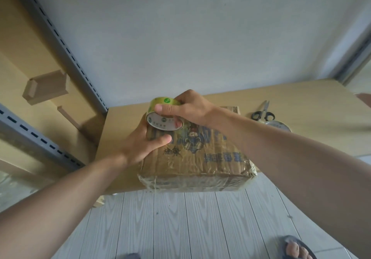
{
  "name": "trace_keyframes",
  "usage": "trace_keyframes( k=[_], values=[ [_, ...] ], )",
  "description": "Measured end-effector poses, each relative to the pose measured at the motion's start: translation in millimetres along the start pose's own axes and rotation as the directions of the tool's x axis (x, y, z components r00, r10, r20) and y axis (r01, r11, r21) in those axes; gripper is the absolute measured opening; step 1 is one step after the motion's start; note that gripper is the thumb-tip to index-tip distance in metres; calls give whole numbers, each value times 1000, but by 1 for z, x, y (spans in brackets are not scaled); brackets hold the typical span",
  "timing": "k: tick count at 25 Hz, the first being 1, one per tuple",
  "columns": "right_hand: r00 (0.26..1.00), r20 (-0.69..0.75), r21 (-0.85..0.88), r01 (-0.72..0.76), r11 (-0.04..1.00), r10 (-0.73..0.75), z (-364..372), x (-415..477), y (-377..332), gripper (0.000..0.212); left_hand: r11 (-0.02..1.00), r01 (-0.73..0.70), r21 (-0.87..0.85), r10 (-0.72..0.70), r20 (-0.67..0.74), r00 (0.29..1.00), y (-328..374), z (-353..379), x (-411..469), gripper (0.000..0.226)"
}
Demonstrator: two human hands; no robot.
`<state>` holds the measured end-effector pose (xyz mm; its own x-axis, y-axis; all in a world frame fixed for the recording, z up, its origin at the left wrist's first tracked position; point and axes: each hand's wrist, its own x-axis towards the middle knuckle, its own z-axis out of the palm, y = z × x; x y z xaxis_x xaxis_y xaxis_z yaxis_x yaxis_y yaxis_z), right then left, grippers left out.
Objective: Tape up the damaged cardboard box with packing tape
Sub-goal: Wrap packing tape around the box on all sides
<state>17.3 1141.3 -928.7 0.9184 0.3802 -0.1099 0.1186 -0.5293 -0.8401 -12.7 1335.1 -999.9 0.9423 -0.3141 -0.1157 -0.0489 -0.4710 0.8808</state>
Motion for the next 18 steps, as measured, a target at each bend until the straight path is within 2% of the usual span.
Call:
trace_keyframes(
  k=[2, 4, 8, 12, 18],
  values=[
    [998, -59, -202, -16, 979, 4, -11, -2, -7, 58, 1000, 0, 19, 0, -3, 1000, -3, -1, -2, 97],
    [993, -116, -324, -31, 945, -7, -25, -8, -7, 61, 999, 33, 40, -33, -15, 999, -6, -2, -3, 112],
    [972, -218, -557, -50, 829, -87, -72, -37, 3, 63, 997, 62, 53, -61, -25, 998, -4, -2, -2, 118],
    [917, -391, -603, -186, 776, -85, -127, -73, 40, 59, 993, 74, 87, -72, -27, 997, -2, 0, -1, 122],
    [909, -397, -619, -160, 769, -130, -120, -79, 84, 61, 997, 53, 54, -50, -46, 998, 0, 1, 0, 130]
  ],
)
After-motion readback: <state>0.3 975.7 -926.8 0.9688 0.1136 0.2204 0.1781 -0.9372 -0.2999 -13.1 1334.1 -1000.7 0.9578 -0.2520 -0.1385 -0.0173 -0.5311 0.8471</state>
